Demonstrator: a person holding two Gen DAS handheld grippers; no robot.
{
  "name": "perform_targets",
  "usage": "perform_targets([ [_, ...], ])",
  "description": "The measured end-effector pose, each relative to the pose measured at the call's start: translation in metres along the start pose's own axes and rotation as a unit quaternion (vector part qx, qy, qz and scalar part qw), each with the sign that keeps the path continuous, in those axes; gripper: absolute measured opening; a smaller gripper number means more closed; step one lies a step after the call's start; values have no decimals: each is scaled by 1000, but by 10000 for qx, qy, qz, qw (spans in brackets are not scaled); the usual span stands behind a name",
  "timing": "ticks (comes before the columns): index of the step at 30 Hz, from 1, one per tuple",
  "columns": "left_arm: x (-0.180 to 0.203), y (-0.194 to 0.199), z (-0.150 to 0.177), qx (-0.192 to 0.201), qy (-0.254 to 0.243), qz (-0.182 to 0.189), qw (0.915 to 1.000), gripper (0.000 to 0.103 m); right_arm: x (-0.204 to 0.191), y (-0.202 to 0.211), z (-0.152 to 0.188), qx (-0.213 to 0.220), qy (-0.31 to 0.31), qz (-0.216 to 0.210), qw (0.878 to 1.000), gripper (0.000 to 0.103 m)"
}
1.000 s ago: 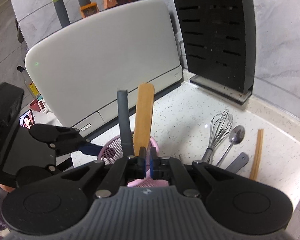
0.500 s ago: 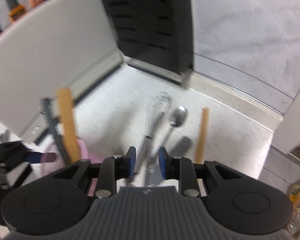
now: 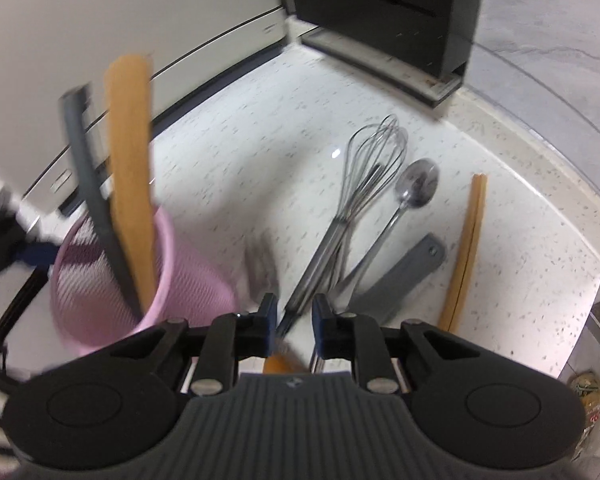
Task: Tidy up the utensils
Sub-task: 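Move the right tool to the wire whisk and grasp its handle, then lift the whisk and insert it handle-first into the pink cup with the right tool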
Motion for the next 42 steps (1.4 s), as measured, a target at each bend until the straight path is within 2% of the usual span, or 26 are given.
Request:
perform_targets([
  [4,0,0,1,-17,-8,-2,10000,84,12,-9,-21,115,-279,308,9991,21],
  [5,0,-1,0,-19,-6,-5,10000,85,15,-12,-26,131,-348,347,9987,23],
  [7,0,-1,0,-12,4,-17,10000,84,21,-16,-36,186,-494,453,9976,36],
  [11,0,-1,0,-32,-3,-27,10000,84,31,-27,-50,181,-757,547,9955,43],
  [27,0,-2,-1,-79,-30,-32,10000,84,42,-58,-73,23,-949,768,9925,43],
  [29,-1,-2,-1,-76,-29,-29,10000,84,42,-59,-72,1,-961,742,9926,40],
  [35,-1,-2,0,-66,-21,-25,10000,84,39,-50,-69,168,-926,684,9932,37],
  [42,-1,-2,0,-78,-35,-36,10000,84,33,-13,-67,656,-863,461,9930,32],
])
Point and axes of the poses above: each gripper's, at about its wrist camera, not at the fingertips, and y roughly against the way its jaws point, x to its right, z to its underside, the point moved 7 cm from there along -y, roughly the way its jaws point, and after that the axes turned 7 degrees about x, right-handed, at the moved point
